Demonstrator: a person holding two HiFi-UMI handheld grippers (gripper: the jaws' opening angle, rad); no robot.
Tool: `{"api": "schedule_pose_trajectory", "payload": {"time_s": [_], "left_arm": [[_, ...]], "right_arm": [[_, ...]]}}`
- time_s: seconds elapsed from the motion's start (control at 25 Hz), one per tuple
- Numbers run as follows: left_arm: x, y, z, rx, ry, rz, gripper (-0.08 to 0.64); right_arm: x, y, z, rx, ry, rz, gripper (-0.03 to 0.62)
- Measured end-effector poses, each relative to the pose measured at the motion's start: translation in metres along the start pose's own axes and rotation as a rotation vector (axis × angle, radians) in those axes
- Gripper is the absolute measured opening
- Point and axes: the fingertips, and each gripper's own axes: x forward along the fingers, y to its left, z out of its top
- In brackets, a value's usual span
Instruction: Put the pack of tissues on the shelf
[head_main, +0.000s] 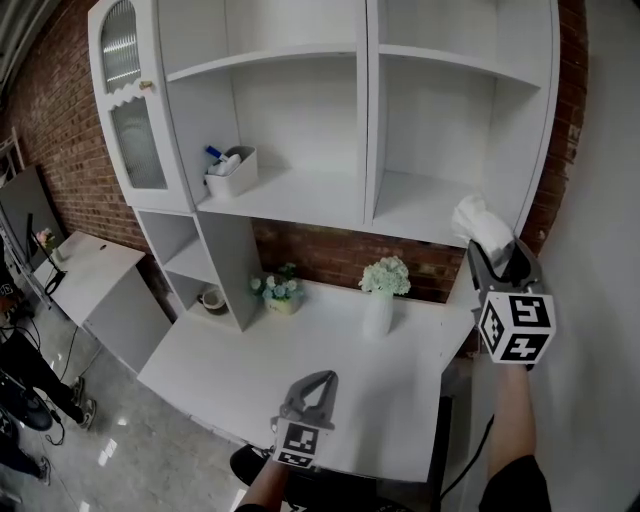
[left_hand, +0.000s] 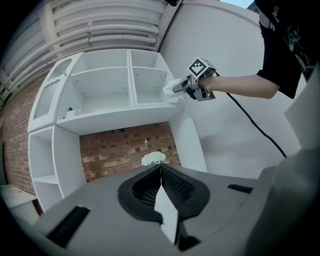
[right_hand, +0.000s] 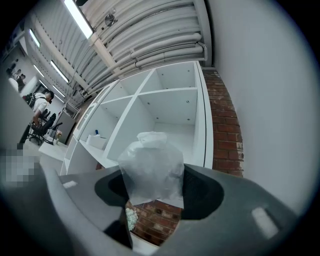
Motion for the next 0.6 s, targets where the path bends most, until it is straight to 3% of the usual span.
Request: {"api": "schedule_pose_trajectory", "payload": {"time_s": [0.6], "left_arm": [[0.001, 0.005, -0.014, 0.054, 0.039, 0.033, 0.011]], "right_arm": [[0.028, 0.006, -0.001, 0.000, 0.003, 0.013, 0.253]]}}
